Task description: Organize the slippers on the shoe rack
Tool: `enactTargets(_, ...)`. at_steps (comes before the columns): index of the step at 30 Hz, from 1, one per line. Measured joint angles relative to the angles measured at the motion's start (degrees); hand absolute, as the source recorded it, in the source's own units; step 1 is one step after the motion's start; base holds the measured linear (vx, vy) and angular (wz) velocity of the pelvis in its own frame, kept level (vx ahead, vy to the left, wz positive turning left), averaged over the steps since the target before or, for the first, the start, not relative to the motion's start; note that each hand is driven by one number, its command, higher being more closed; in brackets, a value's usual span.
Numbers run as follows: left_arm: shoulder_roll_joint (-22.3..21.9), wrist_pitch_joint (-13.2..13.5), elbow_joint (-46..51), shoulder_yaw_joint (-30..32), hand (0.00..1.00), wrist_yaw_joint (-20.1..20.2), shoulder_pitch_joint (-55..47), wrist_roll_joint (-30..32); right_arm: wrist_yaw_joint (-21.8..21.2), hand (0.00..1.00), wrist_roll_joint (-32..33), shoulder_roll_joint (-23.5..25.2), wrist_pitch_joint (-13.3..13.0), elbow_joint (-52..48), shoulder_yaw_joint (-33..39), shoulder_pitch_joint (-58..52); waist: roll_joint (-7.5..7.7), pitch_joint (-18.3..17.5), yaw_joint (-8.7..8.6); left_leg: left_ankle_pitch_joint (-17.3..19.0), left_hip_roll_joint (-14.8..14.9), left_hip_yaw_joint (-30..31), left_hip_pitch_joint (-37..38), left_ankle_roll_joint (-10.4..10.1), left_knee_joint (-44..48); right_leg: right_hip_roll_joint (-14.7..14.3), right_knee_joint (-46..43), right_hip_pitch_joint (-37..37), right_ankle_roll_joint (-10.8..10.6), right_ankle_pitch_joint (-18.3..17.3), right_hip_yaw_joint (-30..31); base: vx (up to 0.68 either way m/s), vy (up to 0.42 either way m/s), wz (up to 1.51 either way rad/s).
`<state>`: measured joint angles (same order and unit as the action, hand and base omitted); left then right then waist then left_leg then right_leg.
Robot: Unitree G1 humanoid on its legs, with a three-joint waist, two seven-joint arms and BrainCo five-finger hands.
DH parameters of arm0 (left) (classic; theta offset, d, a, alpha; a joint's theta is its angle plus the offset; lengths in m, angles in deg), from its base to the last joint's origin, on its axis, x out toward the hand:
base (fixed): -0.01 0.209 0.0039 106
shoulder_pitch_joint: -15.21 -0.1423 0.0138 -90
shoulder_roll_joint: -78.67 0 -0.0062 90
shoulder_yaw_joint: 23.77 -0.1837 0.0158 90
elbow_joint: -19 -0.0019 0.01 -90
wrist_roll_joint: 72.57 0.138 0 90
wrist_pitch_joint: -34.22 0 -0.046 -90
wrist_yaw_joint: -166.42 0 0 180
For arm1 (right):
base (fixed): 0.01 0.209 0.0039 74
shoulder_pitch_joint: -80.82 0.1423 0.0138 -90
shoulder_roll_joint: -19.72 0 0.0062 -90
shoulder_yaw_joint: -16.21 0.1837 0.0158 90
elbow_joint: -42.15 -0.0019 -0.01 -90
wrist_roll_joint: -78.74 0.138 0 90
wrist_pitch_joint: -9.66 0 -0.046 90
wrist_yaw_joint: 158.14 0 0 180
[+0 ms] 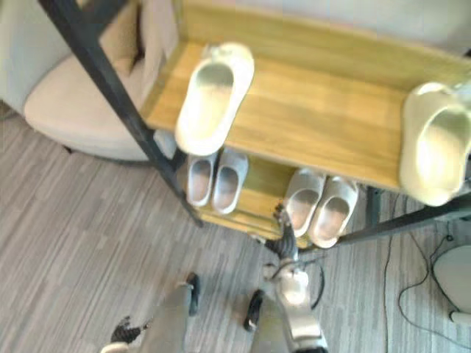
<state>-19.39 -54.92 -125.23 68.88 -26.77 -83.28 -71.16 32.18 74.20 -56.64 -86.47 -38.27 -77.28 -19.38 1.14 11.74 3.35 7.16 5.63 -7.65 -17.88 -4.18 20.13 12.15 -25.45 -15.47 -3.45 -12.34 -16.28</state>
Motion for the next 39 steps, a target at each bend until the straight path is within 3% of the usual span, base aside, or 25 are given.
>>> enactTargets(6,0.48,1.26,-2.80,-5.03,0.00,2.94,3.11,1.98,-0.82,0.00,-0.62,-0.68,0.81,19.82,6.24,-0.52,-2.40,-3.95,-1.47,-5.95,-1.07,-2.74,10.34,0.08,-14.72,-2.01,12.40,7.49,-0.95,5.76,1.26,0.10,0.033,-0.20)
enactTargets(16,1.30,1.73,-3.74,-11.78,0.00,5.72,6.57,5.28,-0.80,0.00,-2.43,-1.51,2.21,36.27,8.08,0.62,-1.34,-5.48,-3.38,-7.39,-1.58,-3.84,16.13,0.43,-19.80,-3.95,23.27,14.43,-1.72,11.21,2.56,0.02,0.025,-0.10)
enactTargets(22,-2.01,2.74,-2.12,-24.52,0.00,7.08,8.88,7.07,-0.55,0.00,-2.89,-1.71,2.27,40.93,10.24,2.45,-1.47,-6.36,-3.86,-7.99,-2.30,-3.84,18.16,0.80,-21.59,-4.01,26.10,16.82,-1.95,12.55,3.05,0.00,0.000,0.00)
enactTargets(26,-1.82,3.61,6.49,-33.94,0.00,8.35,9.35,6.57,-0.43,0.00,-2.87,-1.66,2.28,41.67,11.09,2.54,-1.61,-6.80,-4.03,-8.11,-2.78,-3.54,19.99,0.84,-22.58,-4.02,26.91,18.68,-1.98,12.58,2.80,0.01,0.008,0.02)
enactTargets(31,-1.58,5.56,23.91,-42.93,0.00,10.94,10.06,-0.67,-0.49,0.00,-2.70,-1.72,2.15,42.59,11.83,2.52,-1.96,-7.66,-4.32,-8.75,-3.19,-2.60,20.99,1.02,-24.12,-3.95,27.66,19.73,-2.08,12.58,1.96,0.01,0.004,0.08)
enactTargets(34,-1.72,7.51,34.37,-45.78,0.00,11.28,10.64,-6.99,-0.49,0.00,-2.24,-1.83,2.10,43.05,11.74,2.60,-2.20,-8.22,-4.40,-8.80,-3.24,-2.49,21.10,1.04,-24.53,-3.97,27.72,19.73,-2.08,12.58,1.84,0.01,-0.001,0.01)
enactTargets(39,-1.29,8.25,43.68,-46.25,0.00,10.71,16.80,-13.59,-0.42,0.00,-2.27,-2.49,2.09,43.03,9.95,2.60,-2.28,-8.39,-4.49,-9.07,-3.22,-2.43,22.05,0.99,-25.42,-4.10,27.92,20.37,-2.02,12.54,1.70,0.00,0.000,0.00)
